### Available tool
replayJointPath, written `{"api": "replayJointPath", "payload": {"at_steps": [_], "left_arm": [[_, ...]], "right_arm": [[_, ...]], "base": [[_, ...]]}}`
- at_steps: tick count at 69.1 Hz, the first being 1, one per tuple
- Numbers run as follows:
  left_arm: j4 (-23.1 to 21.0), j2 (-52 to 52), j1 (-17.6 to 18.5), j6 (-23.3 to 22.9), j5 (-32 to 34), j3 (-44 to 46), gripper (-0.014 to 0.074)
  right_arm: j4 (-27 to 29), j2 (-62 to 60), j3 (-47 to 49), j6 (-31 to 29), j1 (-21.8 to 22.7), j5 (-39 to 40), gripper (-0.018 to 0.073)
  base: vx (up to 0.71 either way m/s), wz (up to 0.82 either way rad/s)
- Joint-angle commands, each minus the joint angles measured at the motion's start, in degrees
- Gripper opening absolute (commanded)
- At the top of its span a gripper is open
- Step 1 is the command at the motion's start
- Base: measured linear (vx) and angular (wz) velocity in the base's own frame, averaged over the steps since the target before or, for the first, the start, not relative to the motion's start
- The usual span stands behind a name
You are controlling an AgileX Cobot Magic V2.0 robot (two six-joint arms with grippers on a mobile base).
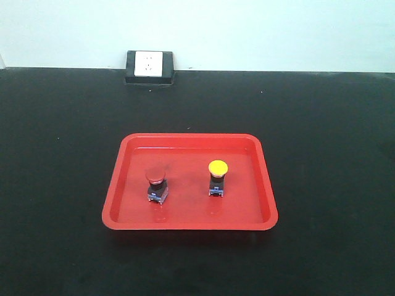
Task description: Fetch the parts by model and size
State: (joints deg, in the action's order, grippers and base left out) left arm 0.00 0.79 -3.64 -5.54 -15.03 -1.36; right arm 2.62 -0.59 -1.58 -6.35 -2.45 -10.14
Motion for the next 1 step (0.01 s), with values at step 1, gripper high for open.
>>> {"api": "replayJointPath", "payload": {"at_steps": [1], "left_arm": [[-0.5,0.34,0.02,-0.2,4.32,0.19,-0.0006]], "right_arm": [[-0.02,-1.0,-0.5,-0.29,0.24,4.3,-0.0008]], "base": [[0.0,0.0]]}}
